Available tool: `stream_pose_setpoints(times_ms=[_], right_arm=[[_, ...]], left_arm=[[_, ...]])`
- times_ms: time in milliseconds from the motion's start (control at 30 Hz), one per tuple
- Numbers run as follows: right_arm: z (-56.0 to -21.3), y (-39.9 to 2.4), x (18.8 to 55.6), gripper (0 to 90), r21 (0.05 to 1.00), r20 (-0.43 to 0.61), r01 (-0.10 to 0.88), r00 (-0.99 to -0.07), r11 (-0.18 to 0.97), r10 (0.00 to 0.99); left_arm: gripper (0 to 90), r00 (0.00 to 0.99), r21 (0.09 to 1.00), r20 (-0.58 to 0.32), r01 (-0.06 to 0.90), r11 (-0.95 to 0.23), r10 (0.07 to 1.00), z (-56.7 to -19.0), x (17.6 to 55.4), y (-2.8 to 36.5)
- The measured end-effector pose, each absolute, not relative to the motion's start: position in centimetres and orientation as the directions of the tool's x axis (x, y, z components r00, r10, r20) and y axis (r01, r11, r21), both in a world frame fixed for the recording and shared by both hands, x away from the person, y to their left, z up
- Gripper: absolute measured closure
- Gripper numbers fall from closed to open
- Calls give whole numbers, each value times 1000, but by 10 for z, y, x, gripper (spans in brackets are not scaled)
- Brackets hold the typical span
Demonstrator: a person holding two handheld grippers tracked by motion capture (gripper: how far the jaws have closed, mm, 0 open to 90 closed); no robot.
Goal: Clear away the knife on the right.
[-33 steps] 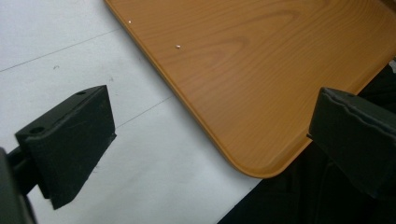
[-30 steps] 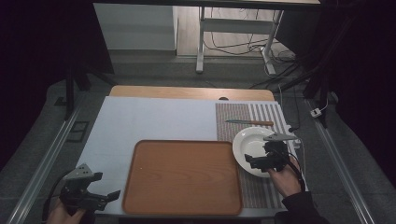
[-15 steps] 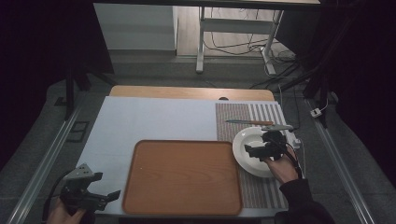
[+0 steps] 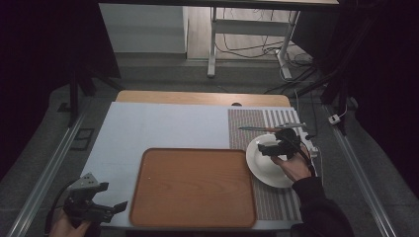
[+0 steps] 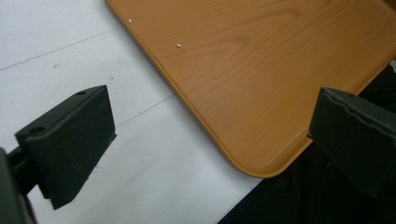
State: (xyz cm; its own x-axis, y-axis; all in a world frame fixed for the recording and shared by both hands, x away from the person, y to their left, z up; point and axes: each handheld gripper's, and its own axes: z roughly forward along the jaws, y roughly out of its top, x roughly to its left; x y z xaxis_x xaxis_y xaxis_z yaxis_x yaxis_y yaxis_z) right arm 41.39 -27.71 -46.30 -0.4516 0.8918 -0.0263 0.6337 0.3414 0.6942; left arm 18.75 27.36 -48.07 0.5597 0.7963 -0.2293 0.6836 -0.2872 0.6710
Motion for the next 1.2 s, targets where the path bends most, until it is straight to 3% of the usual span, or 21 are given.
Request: stream_pose_setpoints(times_ms=[633,833,1200], right_arm=[[-466,-283,463,11,674,-63,661,-394,330,917],[-466,-284,477,78,668,-80,662,-391,340,917],[-467,-288,501,385,647,-101,665,-410,373,906]], left_arm=[[7,558,671,-234,685,-284,796,-481,188,274],[7,558,671,-232,685,-284,796,-481,188,274],[8,558,670,-229,685,-287,797,-481,188,274]])
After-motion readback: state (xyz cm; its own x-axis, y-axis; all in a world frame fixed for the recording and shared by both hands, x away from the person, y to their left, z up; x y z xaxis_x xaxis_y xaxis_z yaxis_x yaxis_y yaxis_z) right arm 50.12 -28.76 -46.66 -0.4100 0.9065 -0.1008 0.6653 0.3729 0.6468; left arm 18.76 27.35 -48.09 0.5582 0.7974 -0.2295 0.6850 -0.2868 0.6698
